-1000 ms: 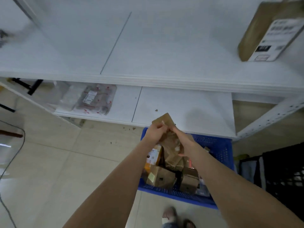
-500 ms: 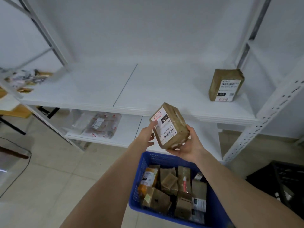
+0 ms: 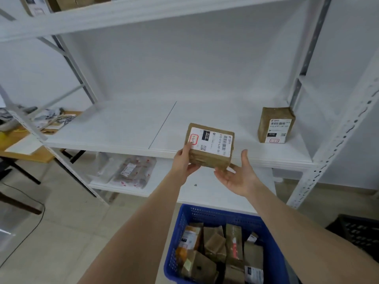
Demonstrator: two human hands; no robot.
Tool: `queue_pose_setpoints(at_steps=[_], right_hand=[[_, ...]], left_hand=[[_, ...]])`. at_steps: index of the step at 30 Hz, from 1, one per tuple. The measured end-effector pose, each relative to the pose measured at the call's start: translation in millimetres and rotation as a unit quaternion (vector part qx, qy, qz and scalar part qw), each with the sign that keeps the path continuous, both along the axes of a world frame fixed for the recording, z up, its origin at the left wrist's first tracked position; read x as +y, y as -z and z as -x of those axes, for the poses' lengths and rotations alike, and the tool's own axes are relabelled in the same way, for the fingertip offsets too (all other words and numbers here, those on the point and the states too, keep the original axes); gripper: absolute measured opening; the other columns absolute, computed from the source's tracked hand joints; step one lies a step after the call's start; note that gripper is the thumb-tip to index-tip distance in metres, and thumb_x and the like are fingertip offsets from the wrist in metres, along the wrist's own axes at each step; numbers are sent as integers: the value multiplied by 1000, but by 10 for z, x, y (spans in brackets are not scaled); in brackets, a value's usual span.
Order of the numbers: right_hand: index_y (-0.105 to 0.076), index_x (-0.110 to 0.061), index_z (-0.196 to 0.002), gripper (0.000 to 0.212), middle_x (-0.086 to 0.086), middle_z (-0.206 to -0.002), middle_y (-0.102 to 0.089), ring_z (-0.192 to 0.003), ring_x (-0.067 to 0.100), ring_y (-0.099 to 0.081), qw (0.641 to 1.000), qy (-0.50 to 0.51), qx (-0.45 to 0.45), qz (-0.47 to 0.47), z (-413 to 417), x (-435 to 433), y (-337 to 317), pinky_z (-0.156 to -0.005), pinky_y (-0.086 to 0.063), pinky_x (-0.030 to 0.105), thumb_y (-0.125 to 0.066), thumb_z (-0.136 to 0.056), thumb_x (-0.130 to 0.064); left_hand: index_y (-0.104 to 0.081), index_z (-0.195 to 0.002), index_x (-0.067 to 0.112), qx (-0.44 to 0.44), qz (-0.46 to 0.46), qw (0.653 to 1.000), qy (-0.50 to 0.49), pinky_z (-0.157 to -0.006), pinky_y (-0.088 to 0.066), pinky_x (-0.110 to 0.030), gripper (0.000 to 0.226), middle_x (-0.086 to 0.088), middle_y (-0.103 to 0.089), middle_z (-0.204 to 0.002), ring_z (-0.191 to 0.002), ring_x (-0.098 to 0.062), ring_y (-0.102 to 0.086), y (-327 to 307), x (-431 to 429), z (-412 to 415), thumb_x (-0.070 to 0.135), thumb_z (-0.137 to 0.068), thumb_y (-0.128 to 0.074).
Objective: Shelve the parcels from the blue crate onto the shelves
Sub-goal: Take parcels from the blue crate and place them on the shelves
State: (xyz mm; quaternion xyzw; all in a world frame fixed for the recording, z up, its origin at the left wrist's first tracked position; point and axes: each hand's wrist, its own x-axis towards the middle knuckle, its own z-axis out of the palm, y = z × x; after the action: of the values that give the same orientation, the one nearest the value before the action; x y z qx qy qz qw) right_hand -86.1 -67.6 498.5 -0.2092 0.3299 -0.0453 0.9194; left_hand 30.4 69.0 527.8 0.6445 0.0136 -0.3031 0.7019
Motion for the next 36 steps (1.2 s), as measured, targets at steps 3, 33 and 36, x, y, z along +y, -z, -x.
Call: queue_pose_setpoints(at_steps=[3, 33, 36], right_hand=[[-33, -20, -141, 94, 16, -133, -52, -119, 38, -54, 999, 8, -4, 44, -53, 144, -19, -99, -47, 49, -77, -64, -54], [-55, -17, -124, 39, 10, -108, -67, -104, 31, -64, 954, -66, -2, 292, -62, 74, -598, -88, -53, 46, -66, -87, -23], [-53, -16, -124, 40, 11, -109, -68, -100, 29, -65, 951, -52, -14, 306, -56, 84, -706, -88, -54, 47, -65, -86, -20]], left_hand=[[-53, -123, 12, 23, -5, 1000, -13, -78, -59, -32, 48, -10, -66, -113, -95, -22, -66, 7, -66, 79, 43, -87, -61], [-50, -132, 28, -117, -124, 983, 64, -95, -43, -46, 49, 0, -66, -111, -108, -26, -58, -677, -28, 215, 57, -92, -46], [-48, -133, 27, -134, -127, 981, 67, -99, -40, -48, 49, -2, -65, -116, -110, -26, -56, -817, -22, 258, 55, -94, -43]])
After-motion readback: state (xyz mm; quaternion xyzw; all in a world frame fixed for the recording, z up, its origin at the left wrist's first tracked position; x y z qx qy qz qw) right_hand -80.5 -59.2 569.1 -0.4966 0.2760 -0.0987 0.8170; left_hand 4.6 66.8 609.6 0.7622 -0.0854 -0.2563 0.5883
